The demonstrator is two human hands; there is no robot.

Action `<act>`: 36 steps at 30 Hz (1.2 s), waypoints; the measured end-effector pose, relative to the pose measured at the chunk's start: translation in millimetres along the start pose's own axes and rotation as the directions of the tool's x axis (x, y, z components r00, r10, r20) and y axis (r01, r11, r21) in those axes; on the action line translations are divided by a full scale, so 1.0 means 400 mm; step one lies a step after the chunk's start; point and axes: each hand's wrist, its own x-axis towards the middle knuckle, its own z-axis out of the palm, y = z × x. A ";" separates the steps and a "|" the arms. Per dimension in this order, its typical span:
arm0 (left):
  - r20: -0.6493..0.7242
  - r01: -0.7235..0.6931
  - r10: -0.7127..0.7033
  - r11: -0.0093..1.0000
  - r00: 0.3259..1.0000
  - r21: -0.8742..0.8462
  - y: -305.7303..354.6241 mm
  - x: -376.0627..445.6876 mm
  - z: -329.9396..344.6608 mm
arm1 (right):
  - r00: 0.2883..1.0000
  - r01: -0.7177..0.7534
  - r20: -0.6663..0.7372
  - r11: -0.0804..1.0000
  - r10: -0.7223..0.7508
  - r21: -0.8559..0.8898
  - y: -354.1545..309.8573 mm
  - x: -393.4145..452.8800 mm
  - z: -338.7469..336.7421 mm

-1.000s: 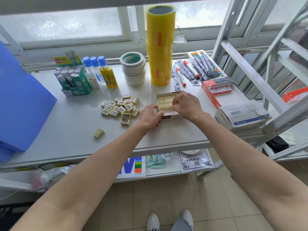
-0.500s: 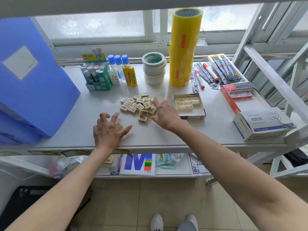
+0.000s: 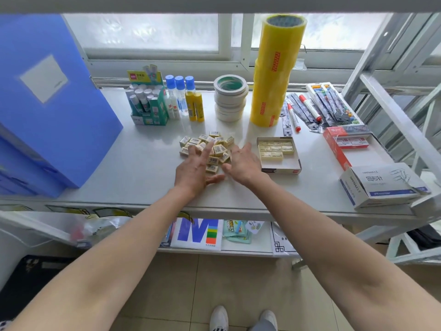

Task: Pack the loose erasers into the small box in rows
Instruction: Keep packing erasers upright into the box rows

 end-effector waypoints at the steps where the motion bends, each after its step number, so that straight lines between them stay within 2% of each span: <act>1: 0.026 -0.004 0.004 1.000 1.000 0.021 0.006 0.008 0.000 | 1.000 0.019 0.020 0.999 -0.019 0.030 -0.001 0.002 -0.001; 6: 0.074 0.032 -0.036 0.998 0.997 0.059 0.016 0.043 0.006 | 0.998 0.014 0.054 0.993 -0.020 0.118 -0.005 0.011 0.004; 11: -0.038 -0.027 0.025 0.999 0.999 -0.048 0.011 0.034 0.021 | 0.999 0.008 0.047 0.980 -0.018 0.200 0.001 0.014 0.005; 18: -0.124 -0.110 0.110 0.994 0.986 0.000 0.018 0.012 0.030 | 0.997 0.063 0.030 0.960 -0.074 0.272 0.008 0.020 0.004; 25: -0.098 -0.043 0.047 0.998 0.994 0.038 0.043 0.020 0.019 | 0.995 0.041 0.076 0.951 -0.068 0.308 0.000 0.031 0.010; 30: -0.095 0.011 -0.004 0.998 0.995 0.070 0.054 0.028 0.018 | 0.997 0.049 0.038 0.958 -0.062 0.281 -0.005 0.031 0.003; 36: -0.075 -0.003 0.000 0.999 0.997 -0.035 0.025 0.034 0.029 | 0.999 0.033 0.022 0.942 -0.043 0.334 -0.001 0.029 0.006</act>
